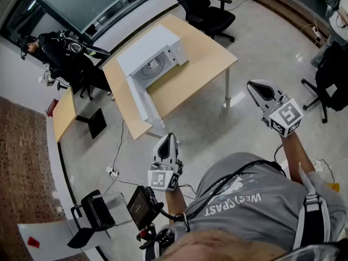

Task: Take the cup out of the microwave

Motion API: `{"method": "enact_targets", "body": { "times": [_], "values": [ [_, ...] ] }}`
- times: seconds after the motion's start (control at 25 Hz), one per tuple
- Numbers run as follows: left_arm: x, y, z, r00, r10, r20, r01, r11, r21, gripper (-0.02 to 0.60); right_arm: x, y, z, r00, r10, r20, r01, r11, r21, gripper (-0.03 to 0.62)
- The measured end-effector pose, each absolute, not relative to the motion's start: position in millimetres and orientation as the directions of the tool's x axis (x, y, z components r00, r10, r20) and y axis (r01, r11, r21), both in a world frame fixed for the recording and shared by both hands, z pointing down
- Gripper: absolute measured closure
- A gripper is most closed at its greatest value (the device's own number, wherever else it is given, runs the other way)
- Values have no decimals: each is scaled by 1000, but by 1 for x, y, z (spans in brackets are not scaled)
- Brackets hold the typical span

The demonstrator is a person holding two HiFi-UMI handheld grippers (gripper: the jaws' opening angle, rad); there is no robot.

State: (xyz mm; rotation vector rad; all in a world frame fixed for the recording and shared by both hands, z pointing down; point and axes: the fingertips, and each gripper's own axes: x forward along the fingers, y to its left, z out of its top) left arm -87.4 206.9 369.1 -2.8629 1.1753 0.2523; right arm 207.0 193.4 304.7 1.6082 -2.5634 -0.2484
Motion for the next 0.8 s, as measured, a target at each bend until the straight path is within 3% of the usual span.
{"method": "enact_targets", "body": {
  "times": [0.16,0.48,0.8],
  "values": [
    [-121,227,366,727,-682,-81,-683,-730,22,538,169,210,313,-439,-898,24,-888,438,140,583],
    [-143,226,319,700,-709,-85,-711,-703,3,538,143,206,297,-447,-894,12,-884,444,147,583],
    [-192,230,345,679,-727,-101,-732,-682,-5,538,106,192,292,-473,-881,-5,-871,467,152,583]
  ]
}}
